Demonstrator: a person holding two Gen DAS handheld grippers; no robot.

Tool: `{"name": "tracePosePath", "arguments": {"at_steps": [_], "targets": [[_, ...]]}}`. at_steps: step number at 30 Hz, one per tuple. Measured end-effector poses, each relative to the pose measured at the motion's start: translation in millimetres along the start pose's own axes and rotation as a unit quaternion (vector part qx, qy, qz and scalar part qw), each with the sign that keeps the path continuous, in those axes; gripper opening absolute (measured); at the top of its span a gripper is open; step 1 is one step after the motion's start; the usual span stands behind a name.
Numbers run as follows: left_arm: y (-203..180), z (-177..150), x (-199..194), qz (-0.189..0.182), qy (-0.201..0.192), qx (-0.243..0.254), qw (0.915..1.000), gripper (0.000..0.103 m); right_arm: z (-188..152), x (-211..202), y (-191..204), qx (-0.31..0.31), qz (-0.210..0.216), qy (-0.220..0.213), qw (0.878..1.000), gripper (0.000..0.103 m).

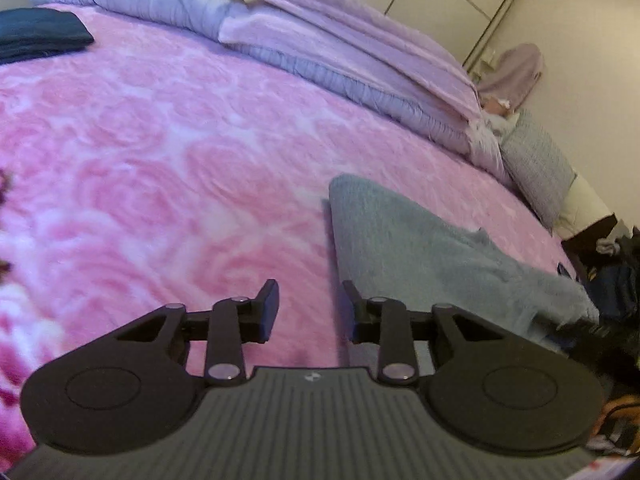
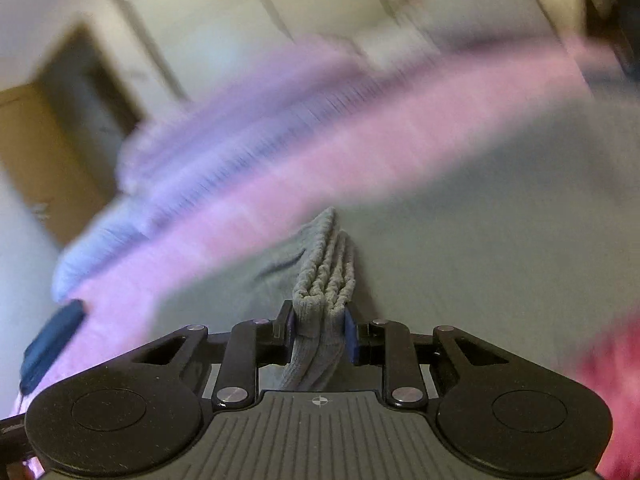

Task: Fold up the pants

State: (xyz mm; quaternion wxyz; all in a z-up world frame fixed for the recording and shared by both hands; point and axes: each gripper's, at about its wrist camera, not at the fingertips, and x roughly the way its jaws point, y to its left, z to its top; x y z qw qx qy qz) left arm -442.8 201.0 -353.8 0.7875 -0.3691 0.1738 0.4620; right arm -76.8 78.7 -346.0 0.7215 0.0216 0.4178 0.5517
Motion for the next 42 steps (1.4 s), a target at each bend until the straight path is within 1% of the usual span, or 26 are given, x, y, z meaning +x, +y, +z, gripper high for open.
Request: {"name": "tracePosePath", "arguments": {"at_steps": [1, 2, 3, 7, 8, 10, 11, 12, 13, 14, 15, 18, 20, 21, 22, 23, 25, 28, 30, 31, 32, 33, 34, 37, 39, 42], "targets": [[-3, 0, 3, 0.0, 0.003, 0.001, 1.0, 0.023, -2, 3, -10, 0.022, -0.008, -0.001, 1.0, 0.021], [-5, 0, 4, 0.001, 0.003, 0.002, 1.0, 0.023, -5, -1, -18, 0.046, -0.001, -0.014, 0.999, 0.021], [-6, 1, 4, 0.001, 0.003, 0.004, 1.0, 0.023, -5, -5, -16, 0.049, 0.0, -0.025, 0.998, 0.021], [-10, 5, 5, 0.008, -0.005, 0.031, 0.9995, 0.023, 3, -18, 2, 0.003, -0.005, -0.078, 0.997, 0.021], [-10, 5, 6, 0.012, -0.003, 0.036, 0.9993, 0.023, 6, -13, 2, -0.003, -0.014, -0.07, 0.997, 0.021], [-10, 5, 11, 0.021, 0.008, 0.036, 0.9991, 0.023, 2, 14, -5, -0.012, -0.048, 0.0, 0.999, 0.025], [-9, 5, 13, 0.024, 0.011, 0.036, 0.999, 0.023, 0, 16, -14, 0.003, -0.051, 0.018, 0.999, 0.028], [-10, 6, 14, 0.026, 0.013, 0.039, 0.9988, 0.023, 1, 15, -15, 0.009, -0.042, 0.019, 0.999, 0.03], [-11, 7, 15, 0.028, 0.012, 0.047, 0.9984, 0.023, 5, 14, -13, 0.002, -0.048, 0.022, 0.999, 0.04], [-13, 10, 15, 0.031, 0.009, 0.057, 0.9978, 0.023, 9, 12, -9, -0.01, -0.061, 0.022, 0.998, 0.045], [-15, 14, 17, 0.033, 0.005, 0.065, 0.9973, 0.023, 15, 5, -7, -0.023, -0.07, 0.013, 0.997, 0.045], [-25, 33, 25, 0.024, -0.014, 0.092, 0.9954, 0.022, 32, -6, 14, -0.079, -0.094, -0.054, 0.991, 0.045], [-36, 46, 37, 0.012, -0.026, 0.114, 0.993, 0.021, 38, -3, 32, -0.13, -0.087, -0.077, 0.985, 0.045], [-42, 52, 45, 0.007, -0.03, 0.124, 0.9918, 0.02, 39, 5, 44, -0.157, -0.08, -0.08, 0.981, 0.045], [-49, 57, 55, 0.001, -0.032, 0.132, 0.9907, 0.02, 41, 12, 49, -0.175, -0.073, -0.08, 0.979, 0.039], [-56, 61, 67, -0.004, -0.031, 0.14, 0.9897, 0.019, 41, 23, 53, -0.193, -0.062, -0.079, 0.976, 0.026], [-67, 66, 89, -0.01, -0.028, 0.152, 0.9879, 0.018, 38, 49, 60, -0.218, -0.049, -0.066, 0.972, 0.007], [-79, 66, 125, 0.006, -0.014, 0.182, 0.9831, 0.018, 34, 83, 57, -0.237, -0.057, -0.048, 0.969, 0.005], [-79, 59, 155, 0.025, 0.021, 0.195, 0.9802, 0.017, 27, 108, 41, -0.251, -0.102, 0.004, 0.963, 0.005], [-76, 53, 167, 0.033, 0.034, 0.2, 0.9787, 0.017, 22, 109, 34, -0.263, -0.105, -0.01, 0.959, 0.005], [-77, 49, 168, 0.031, 0.021, 0.21, 0.9771, 0.017, 18, 110, 33, -0.281, -0.106, -0.019, 0.954, 0.005], [-78, 48, 167, 0.033, 0.019, 0.218, 0.9753, 0.017, 16, 112, 34, -0.291, -0.107, -0.018, 0.95, 0.005], [-77, 48, 165, 0.034, 0.02, 0.216, 0.9756, 0.017, 16, 109, 35, -0.29, -0.108, -0.014, 0.951, 0.005], [-74, 50, 150, 0.038, 0.026, 0.188, 0.981, 0.016, 22, 91, 26, -0.241, -0.094, -0.011, 0.966, 0.005], [-73, 47, 126, 0.029, 0.021, 0.174, 0.984, 0.016, 25, 60, 28, -0.211, -0.09, -0.017, 0.973, 0.005], [-77, 33, 83, 0.021, 0.011, 0.168, 0.9855, 0.016, 15, 3, 36, -0.192, -0.043, -0.034, 0.98, 0.005]]}}
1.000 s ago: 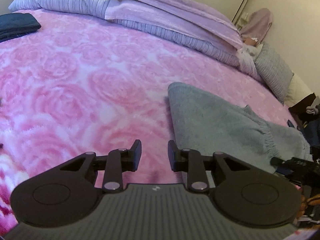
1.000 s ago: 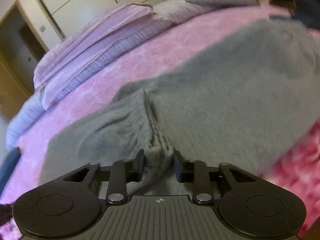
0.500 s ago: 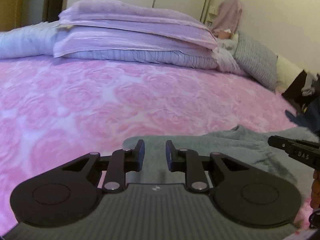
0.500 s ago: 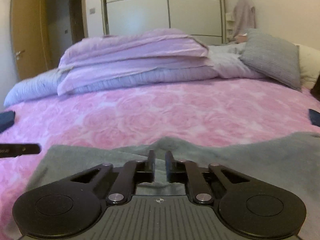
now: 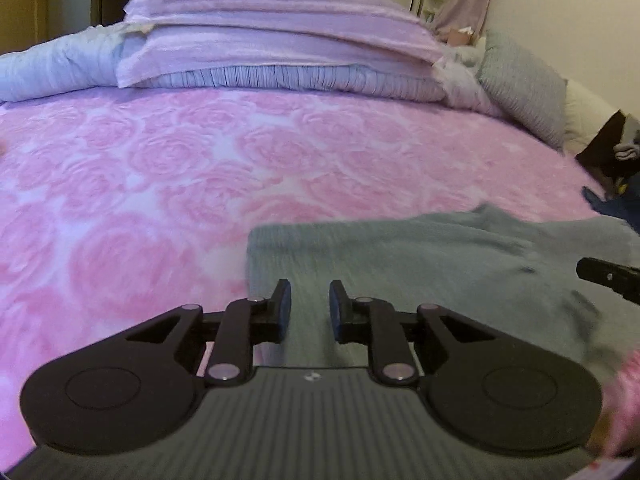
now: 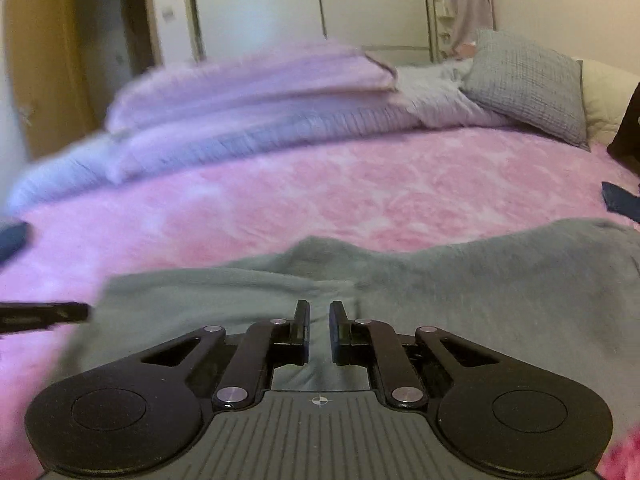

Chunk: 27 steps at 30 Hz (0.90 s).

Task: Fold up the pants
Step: 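Fold the waistband end over toward the cuffs with the right gripper, then grasp the folded sweatpants edge with the right gripper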

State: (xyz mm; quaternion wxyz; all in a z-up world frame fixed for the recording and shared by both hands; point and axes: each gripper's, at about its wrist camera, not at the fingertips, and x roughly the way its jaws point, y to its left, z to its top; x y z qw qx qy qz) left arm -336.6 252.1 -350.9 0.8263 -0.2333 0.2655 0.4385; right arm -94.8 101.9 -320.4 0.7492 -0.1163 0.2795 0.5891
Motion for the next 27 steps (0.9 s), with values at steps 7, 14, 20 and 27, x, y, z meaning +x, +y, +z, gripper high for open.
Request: {"name": "tracePosePath", "arguments": {"at_steps": [7, 14, 20, 27], "targets": [[-23, -59, -34, 0.015, 0.035, 0.011, 0.9992, 0.017, -46, 1, 10, -0.027, -0.022, 0.082, 0.996, 0.006], [-34, -58, -79, 0.034, 0.023, 0.001, 0.9991, 0.026, -36, -41, 8, 0.012, -0.001, 0.083, 0.996, 0.023], [-39, -76, -131, 0.026, 0.018, 0.001, 0.9995, 0.034, -55, -96, 31, -0.034, -0.001, 0.05, 0.998, 0.054], [-27, -101, -169, 0.031, 0.024, -0.004, 0.9992, 0.04, -76, -127, 70, -0.149, -0.01, 0.009, 0.989, 0.054]]}}
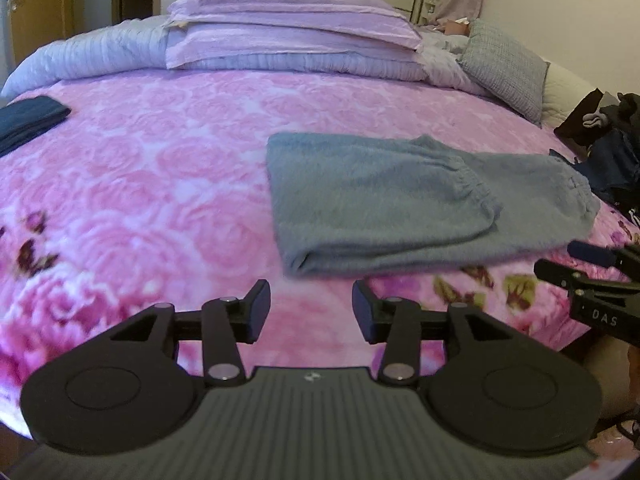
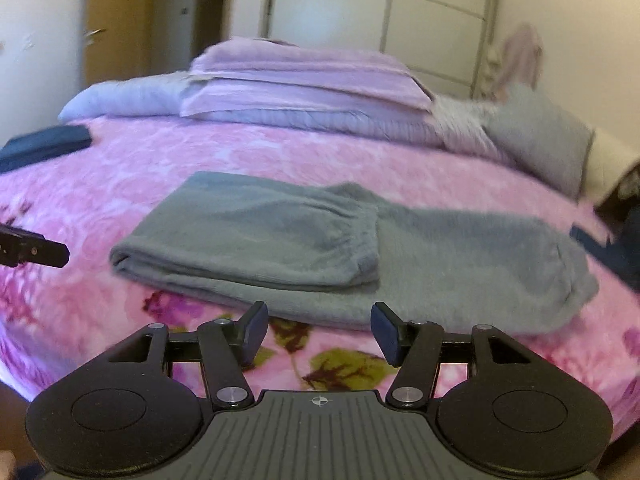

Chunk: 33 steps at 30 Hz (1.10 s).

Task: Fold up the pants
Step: 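Grasp the folded sweatpants edge with the right gripper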

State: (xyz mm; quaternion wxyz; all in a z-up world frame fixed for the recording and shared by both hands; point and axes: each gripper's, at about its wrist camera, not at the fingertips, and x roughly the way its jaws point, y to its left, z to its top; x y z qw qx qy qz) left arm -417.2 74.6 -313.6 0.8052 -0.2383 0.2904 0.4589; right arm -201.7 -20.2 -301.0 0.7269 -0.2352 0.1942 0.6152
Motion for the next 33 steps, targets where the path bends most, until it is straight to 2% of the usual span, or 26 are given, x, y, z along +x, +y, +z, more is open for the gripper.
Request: {"name": "tracePosePath", "arguments": {"at_steps": [5, 8, 12, 18, 21, 25, 27, 30, 32, 33], "targets": [[25, -12, 4, 0.017, 0.015, -0.023, 0.9995, 0.041, -4, 13, 37, -0.07, 0.032, -0.001, 0.997, 0.054], [42, -15, 10, 0.026, 0.022, -0.039, 0.9987, 0.041, -6, 31, 70, -0.144, 0.048, -0.002, 0.988, 0.055], [66, -16, 19, 0.036, 0.026, -0.061, 0.9972, 0.041, -12, 61, 115, -0.251, 0.058, -0.011, 0.966, 0.059], [96, -15, 35, 0.055, 0.034, -0.085, 0.9943, 0.042, -23, 105, 159, -0.368, 0.048, -0.033, 0.928, 0.063], [109, -15, 40, 0.058, 0.037, -0.097, 0.9928, 0.042, -29, 121, 172, -0.411, 0.042, -0.051, 0.909, 0.063], [118, -14, 46, 0.049, 0.038, -0.116, 0.9913, 0.042, -29, 139, 182, -0.443, 0.042, -0.066, 0.893, 0.063], [117, -12, 49, 0.05, 0.038, -0.113, 0.9917, 0.044, -29, 147, 187, -0.456, 0.043, -0.074, 0.886, 0.057], [113, -8, 54, 0.052, 0.04, -0.104, 0.9924, 0.046, -30, 155, 194, -0.47, 0.058, -0.076, 0.878, 0.03], [109, -6, 57, 0.053, 0.04, -0.103, 0.9925, 0.046, -34, 158, 194, -0.464, 0.055, -0.084, 0.88, 0.018], [108, -5, 57, 0.053, 0.04, -0.104, 0.9924, 0.046, -33, 157, 190, -0.447, 0.053, -0.093, 0.888, 0.017]]}}
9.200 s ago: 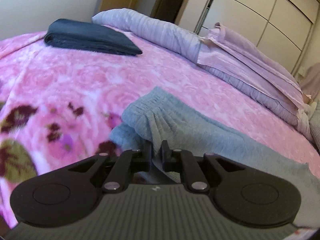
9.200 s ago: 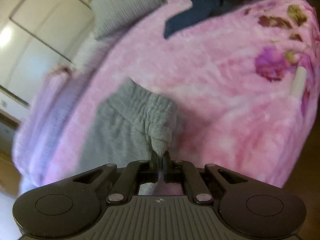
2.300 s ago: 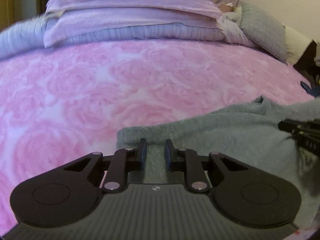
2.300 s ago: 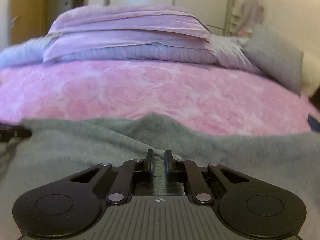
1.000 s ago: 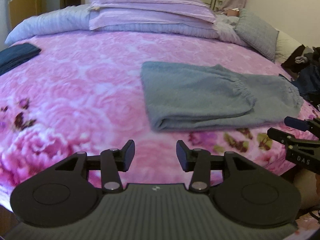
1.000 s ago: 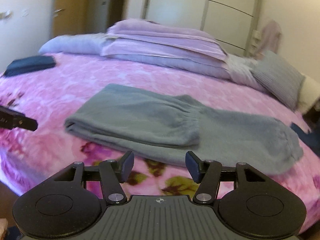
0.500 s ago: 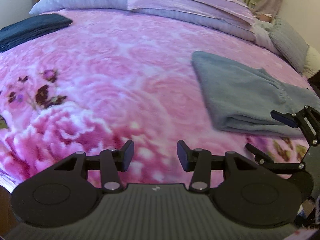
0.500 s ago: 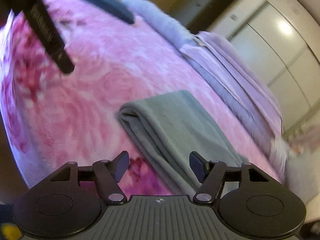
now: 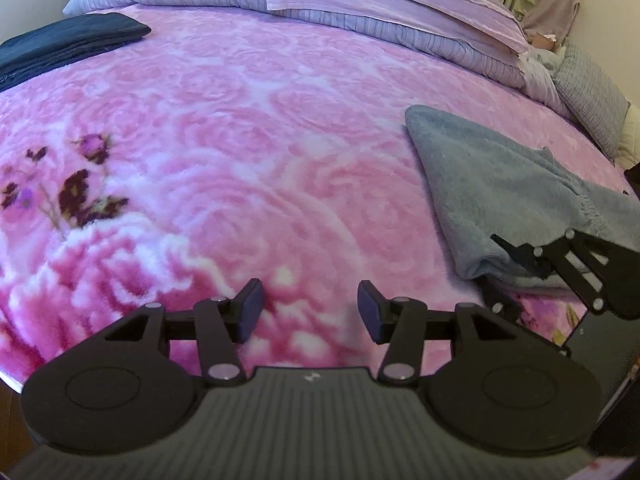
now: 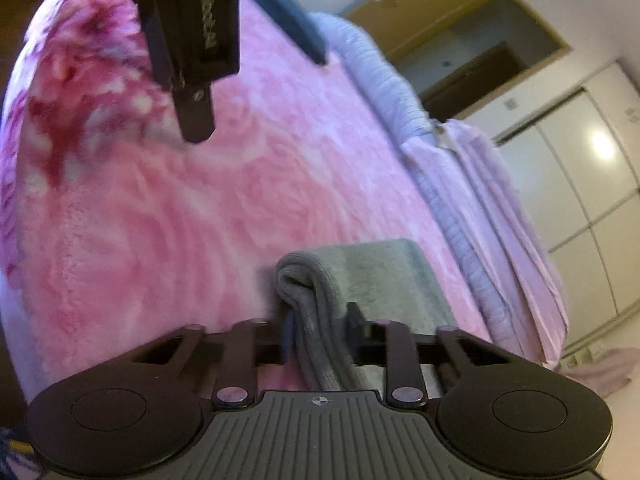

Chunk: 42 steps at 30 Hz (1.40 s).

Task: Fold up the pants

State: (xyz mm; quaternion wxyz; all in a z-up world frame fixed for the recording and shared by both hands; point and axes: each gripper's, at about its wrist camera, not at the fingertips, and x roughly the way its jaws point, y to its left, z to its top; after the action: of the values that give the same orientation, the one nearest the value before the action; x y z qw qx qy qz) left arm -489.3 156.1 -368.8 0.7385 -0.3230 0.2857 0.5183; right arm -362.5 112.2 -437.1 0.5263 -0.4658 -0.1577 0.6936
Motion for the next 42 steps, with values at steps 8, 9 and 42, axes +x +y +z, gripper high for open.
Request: {"name": "tracePosePath", "arguments": {"at_steps": [8, 9, 42], "targets": [[-38, 34, -6, -0.026, -0.034, 0.025, 0.9988, 0.046, -41, -50, -147, 0.461, -0.009, -0.068, 0.885, 0.013], [-48, 41, -7, -0.035, -0.042, 0.032, 0.998, 0.046, -59, -63, -176, 0.528, -0.015, -0.08, 0.845, 0.013], [-311, 62, 102, -0.292, 0.073, 0.012, 0.9535, 0.065, -458, -220, -300, 0.847, -0.159, -0.001, 0.507, 0.075]]}}
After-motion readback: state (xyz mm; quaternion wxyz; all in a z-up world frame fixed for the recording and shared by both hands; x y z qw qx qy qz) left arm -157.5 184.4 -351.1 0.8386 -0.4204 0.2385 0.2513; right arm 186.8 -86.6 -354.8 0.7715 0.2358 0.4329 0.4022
